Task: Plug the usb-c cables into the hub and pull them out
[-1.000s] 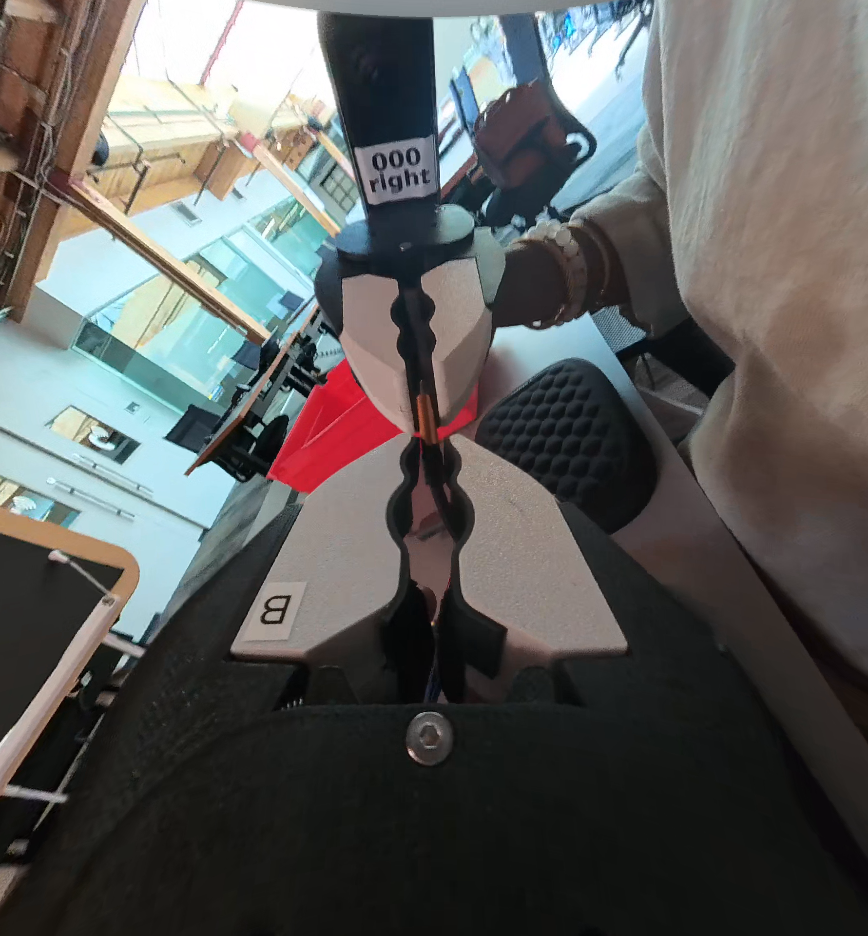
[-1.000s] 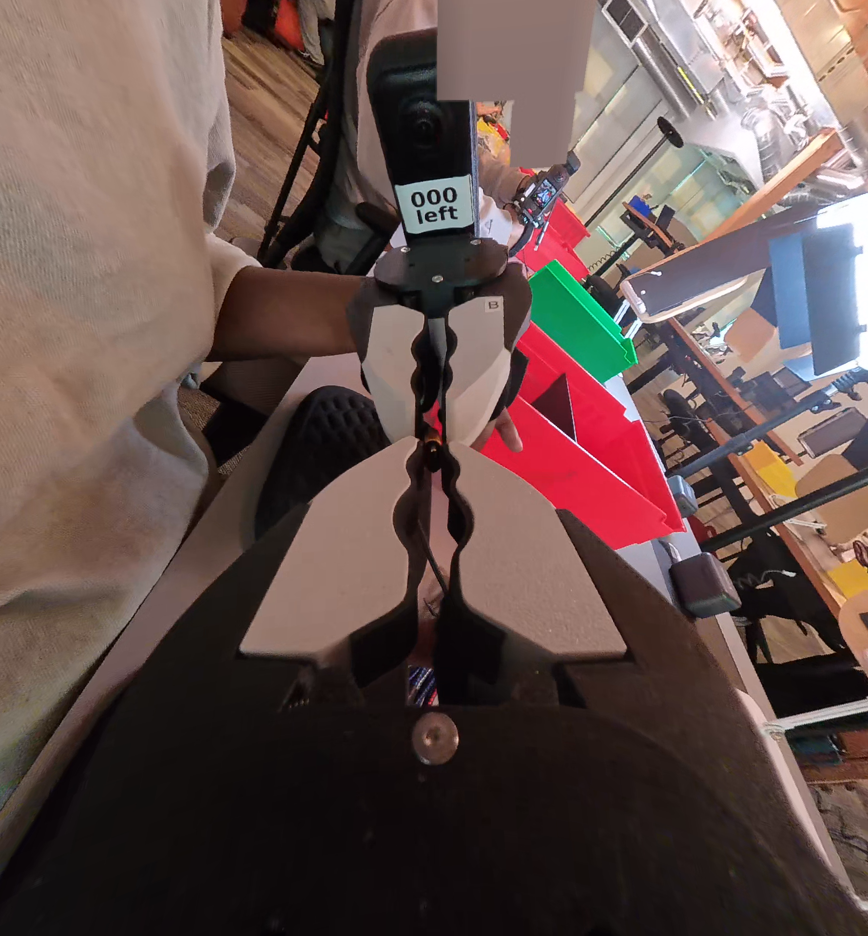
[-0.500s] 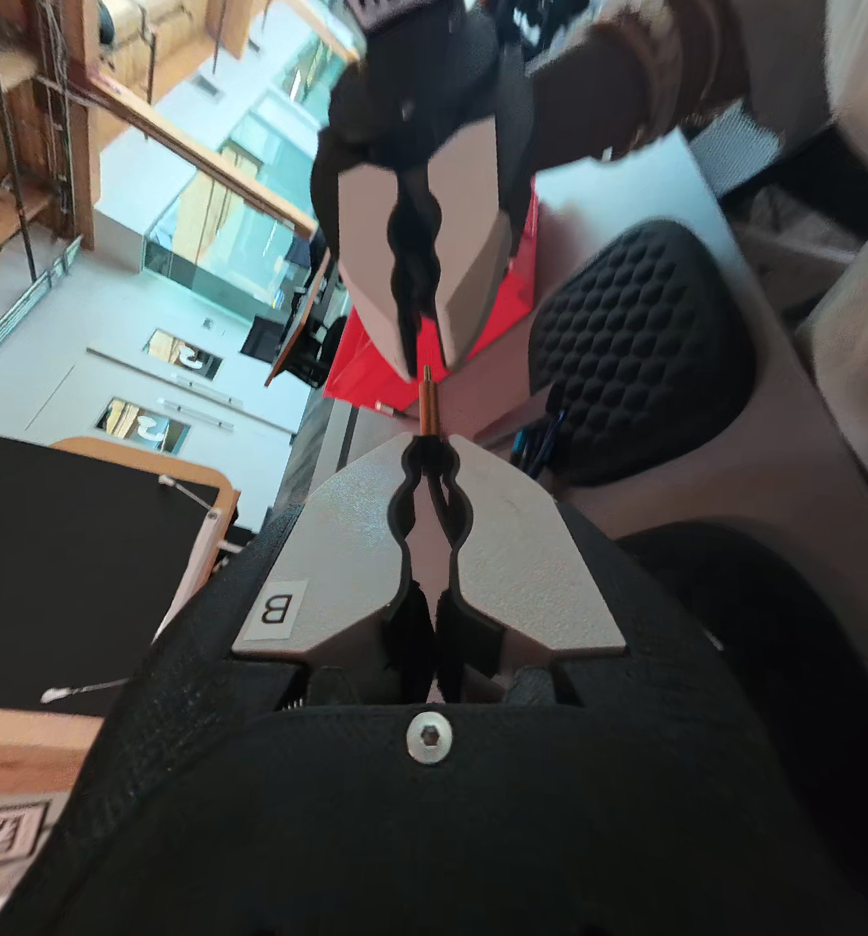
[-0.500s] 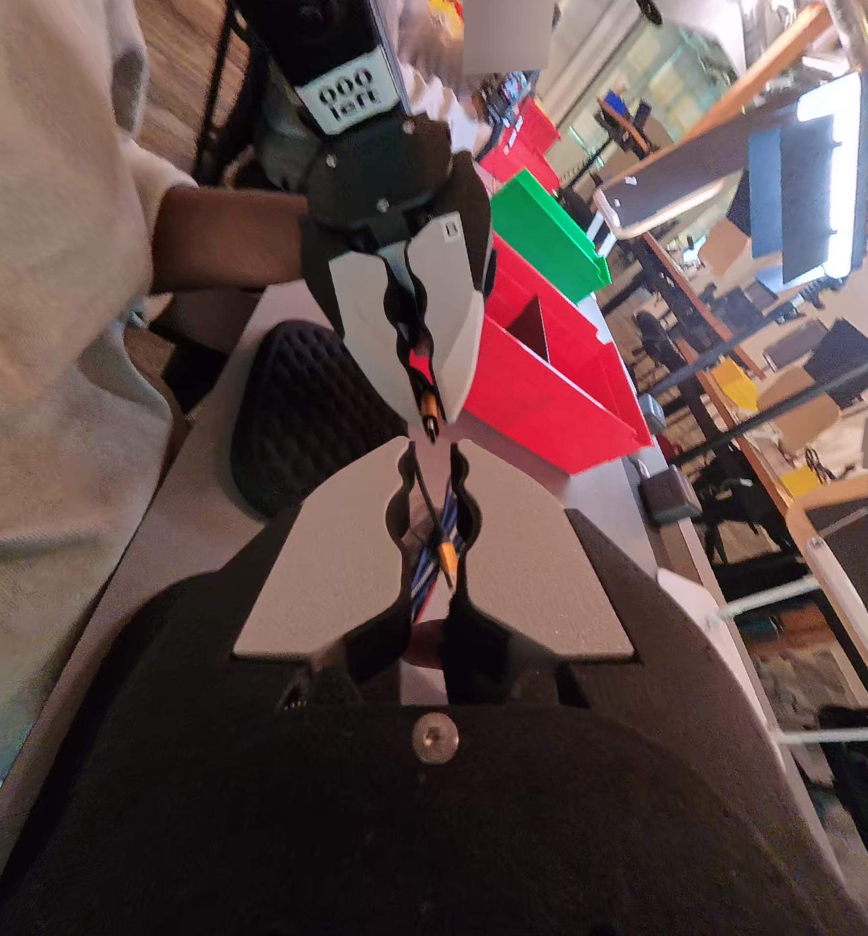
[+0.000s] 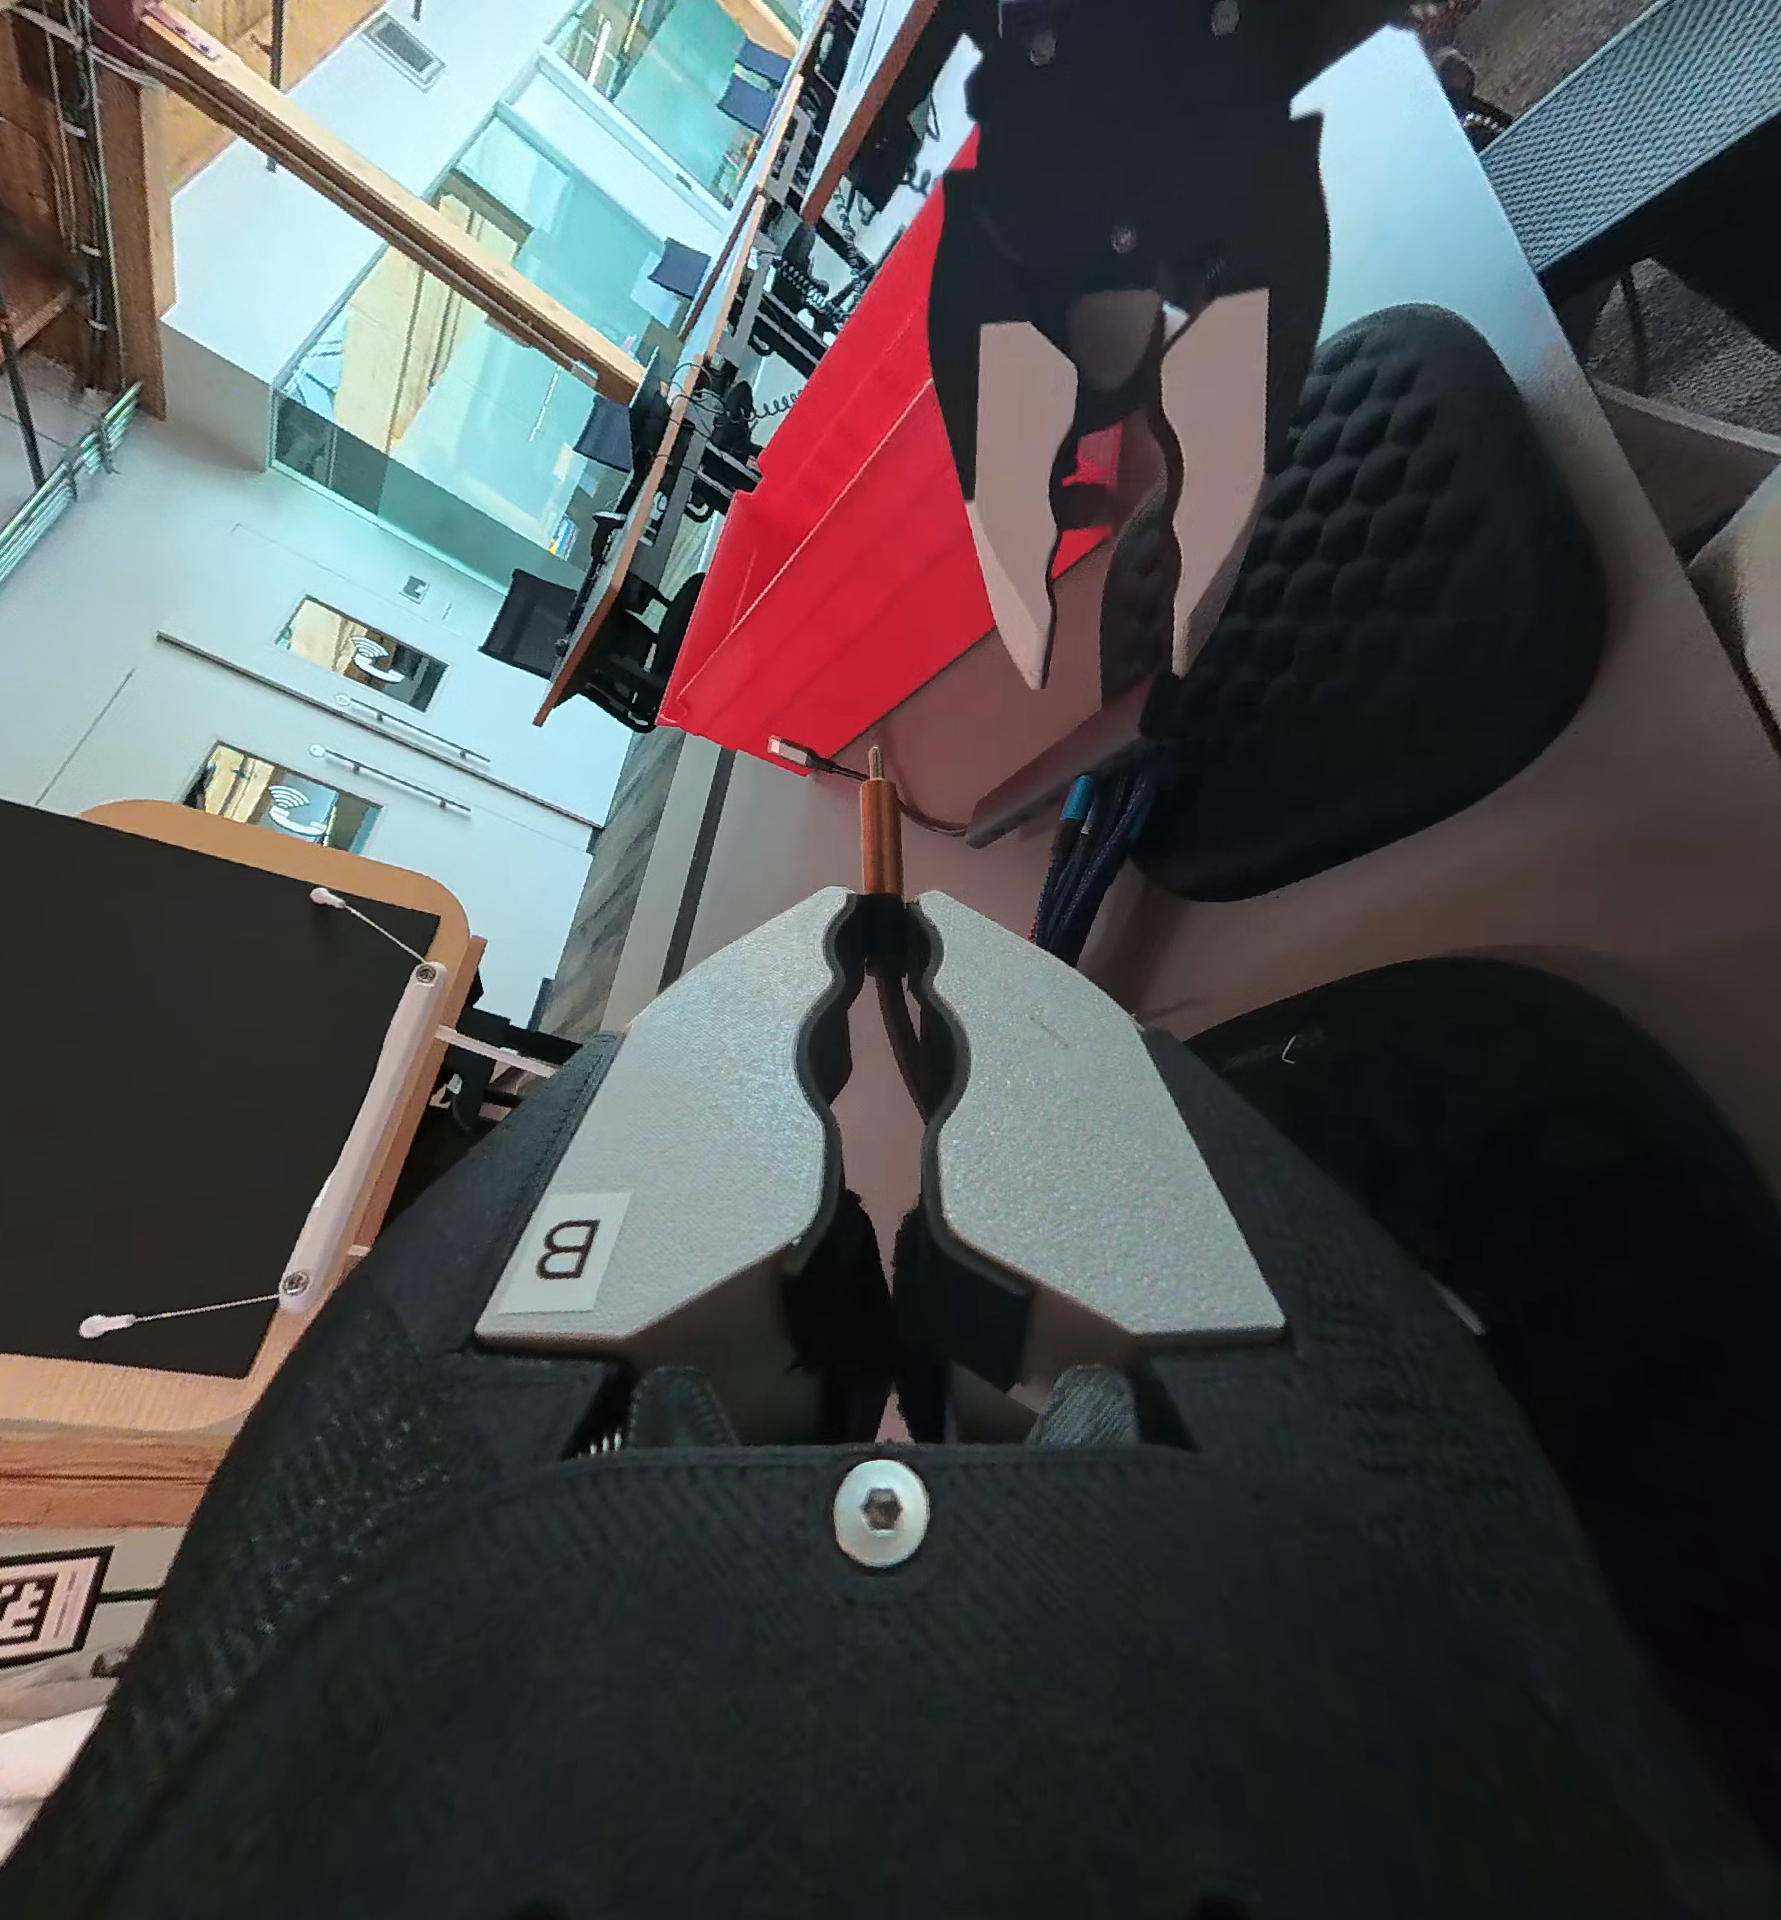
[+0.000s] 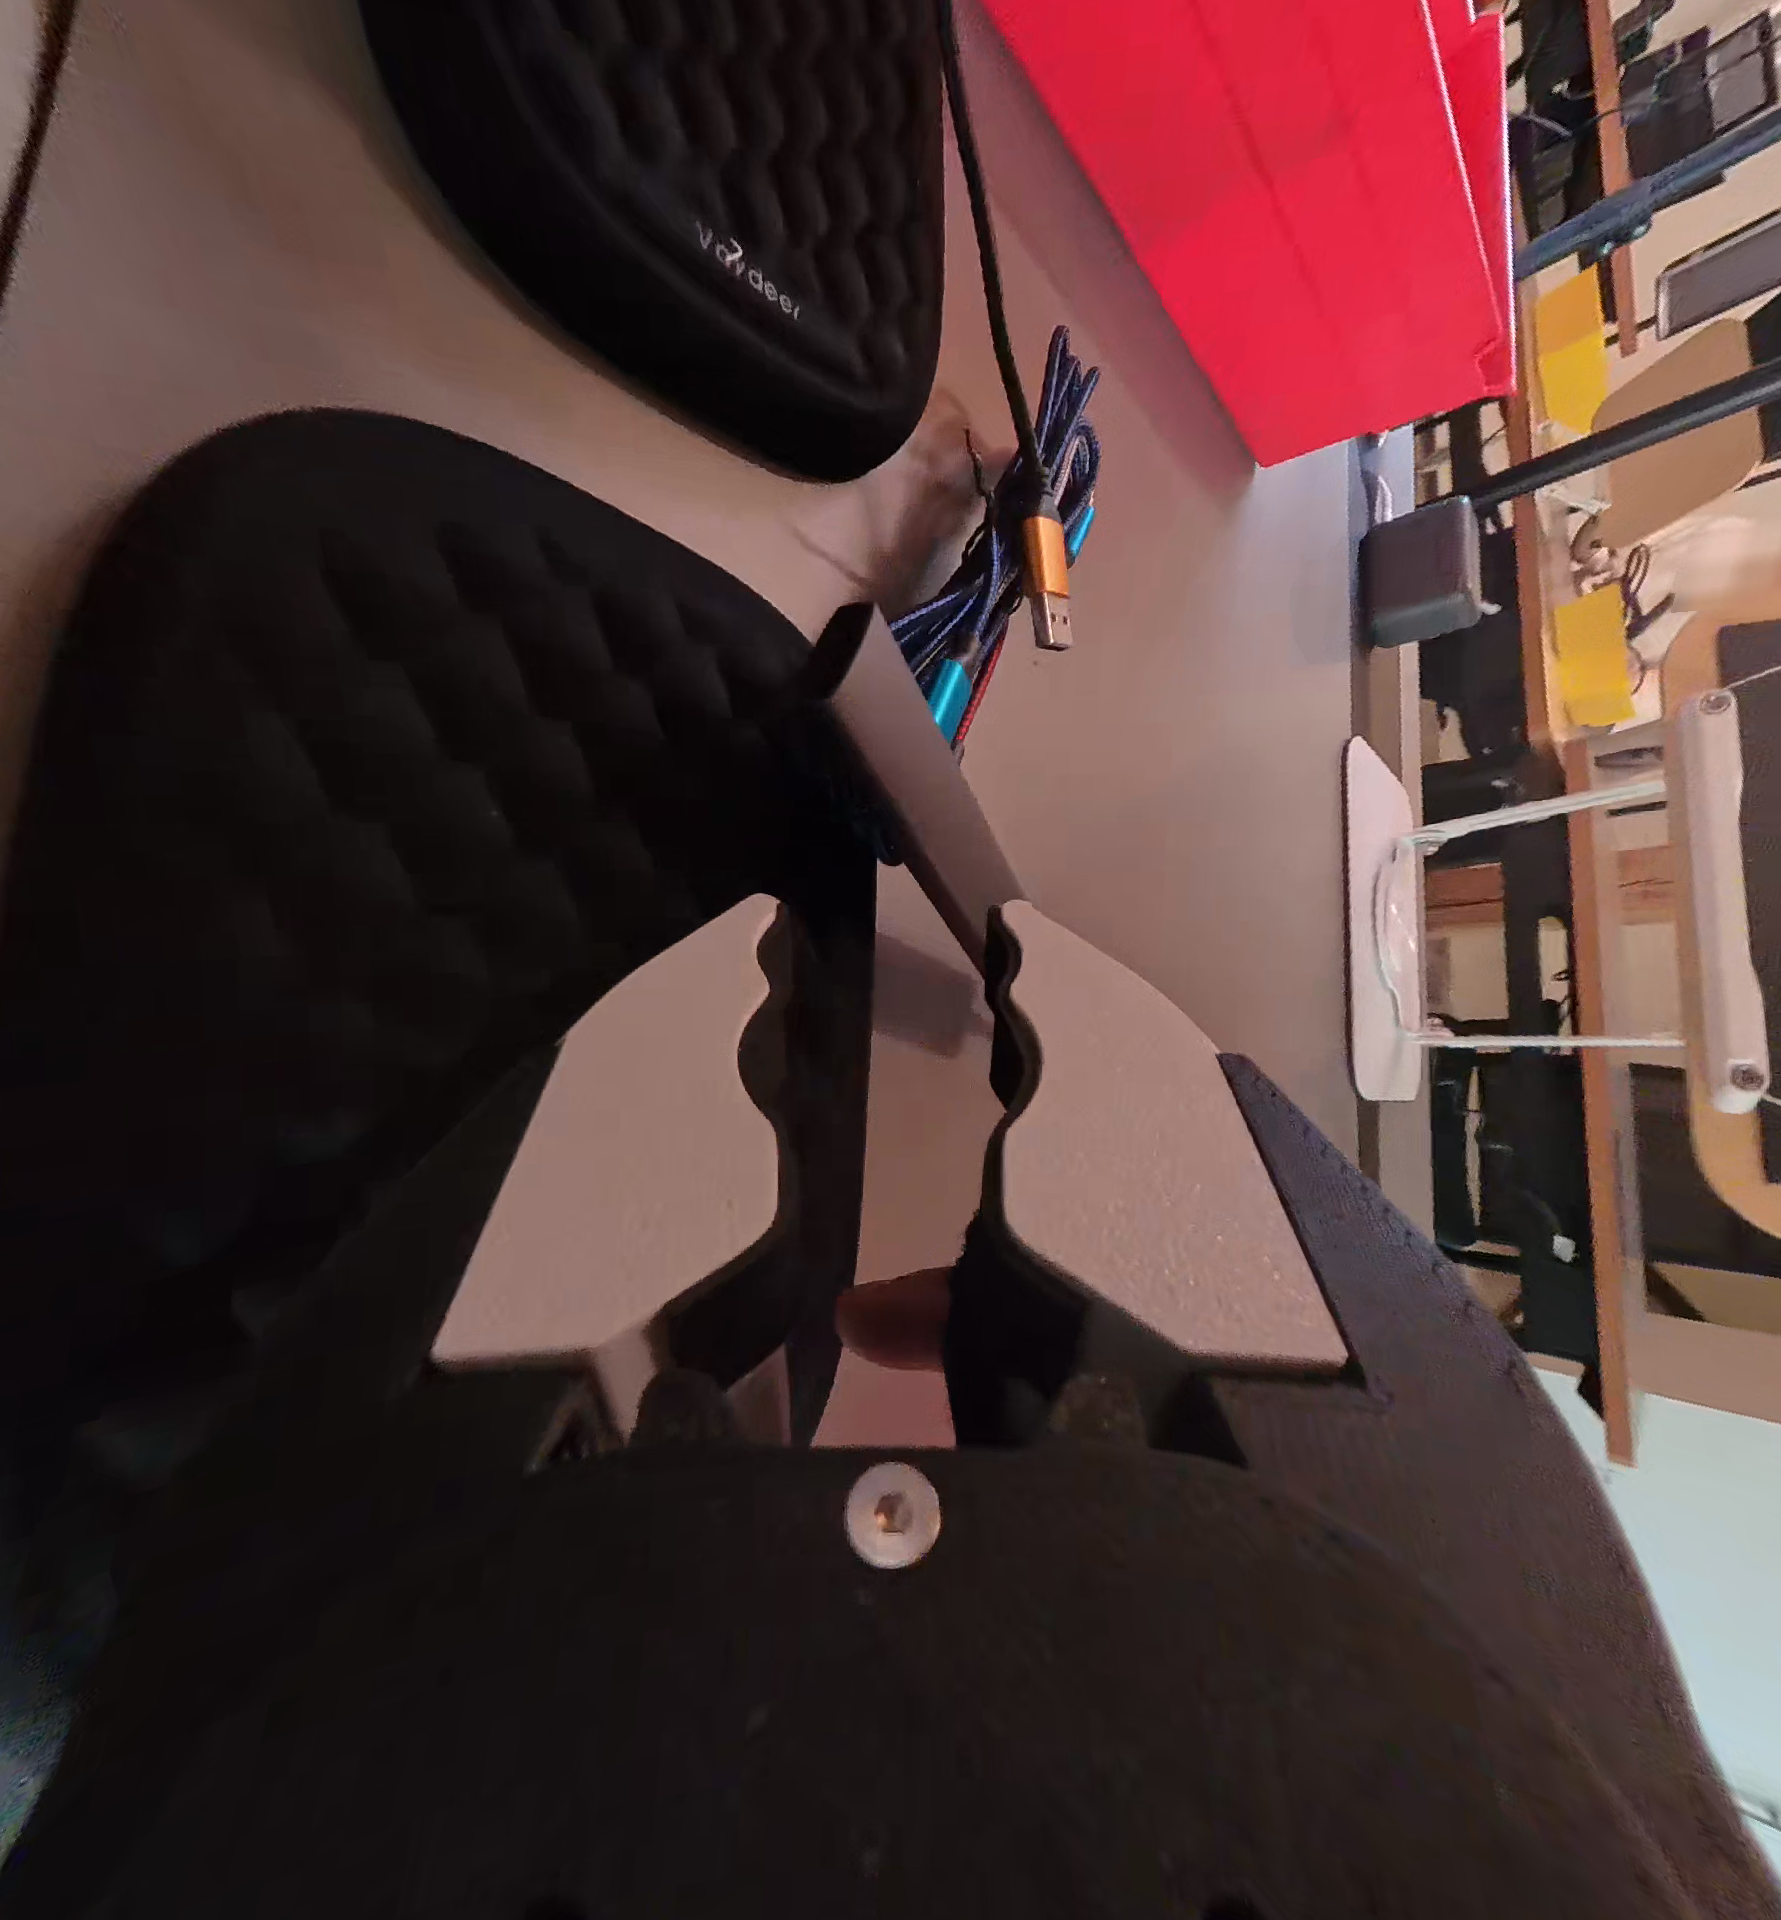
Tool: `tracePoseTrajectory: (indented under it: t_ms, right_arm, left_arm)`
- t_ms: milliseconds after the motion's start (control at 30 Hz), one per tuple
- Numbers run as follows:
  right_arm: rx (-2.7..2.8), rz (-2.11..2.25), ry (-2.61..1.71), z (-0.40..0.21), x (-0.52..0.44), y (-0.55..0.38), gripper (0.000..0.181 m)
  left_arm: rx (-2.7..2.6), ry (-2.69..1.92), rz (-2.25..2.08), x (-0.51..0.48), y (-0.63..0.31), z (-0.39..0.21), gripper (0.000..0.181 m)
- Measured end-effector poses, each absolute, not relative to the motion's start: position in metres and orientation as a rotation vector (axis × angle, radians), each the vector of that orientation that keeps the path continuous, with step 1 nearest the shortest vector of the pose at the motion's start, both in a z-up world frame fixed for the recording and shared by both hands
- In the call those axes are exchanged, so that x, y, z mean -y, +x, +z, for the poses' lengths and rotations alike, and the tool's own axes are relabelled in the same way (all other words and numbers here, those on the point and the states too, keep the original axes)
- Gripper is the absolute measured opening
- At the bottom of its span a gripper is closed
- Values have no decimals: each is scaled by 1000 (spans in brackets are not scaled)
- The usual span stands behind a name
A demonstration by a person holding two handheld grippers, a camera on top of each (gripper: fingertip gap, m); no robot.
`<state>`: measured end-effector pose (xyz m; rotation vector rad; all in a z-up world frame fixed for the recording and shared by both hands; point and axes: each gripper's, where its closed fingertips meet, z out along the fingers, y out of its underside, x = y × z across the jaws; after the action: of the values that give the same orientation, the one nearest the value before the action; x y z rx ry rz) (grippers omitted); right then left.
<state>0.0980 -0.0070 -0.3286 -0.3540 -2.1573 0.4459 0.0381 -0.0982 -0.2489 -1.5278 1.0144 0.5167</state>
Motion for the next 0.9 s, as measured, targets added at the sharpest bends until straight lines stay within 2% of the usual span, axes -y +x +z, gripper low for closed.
tracePoseTrajectory:
  t_ms: [100, 267, 367, 500, 600, 900]
  right_arm:
    - [2109, 413, -284, -327, 4, 87, 38]
    - [2011, 365, -137, -329, 11, 71, 31]
    - [1957, 352, -133, -329, 12, 63, 27]
    - [1927, 337, -156, -328, 13, 51, 30]
    - [1951, 273, -88, -333, 17, 44, 14]
    - [1969, 140, 15, -326, 21, 38, 12]
  left_arm:
    - [-1014, -1526, 528, 98, 37, -249, 5]
    - [-993, -1512, 514, 101, 33, -247, 5]
    - [-992, -1505, 500, 102, 33, -248, 5]
    - [-989, -1502, 483, 102, 33, -249, 5]
    - [-986, -1508, 484, 103, 31, -251, 5]
    - [-962, -1496, 519, 109, 24, -243, 5]
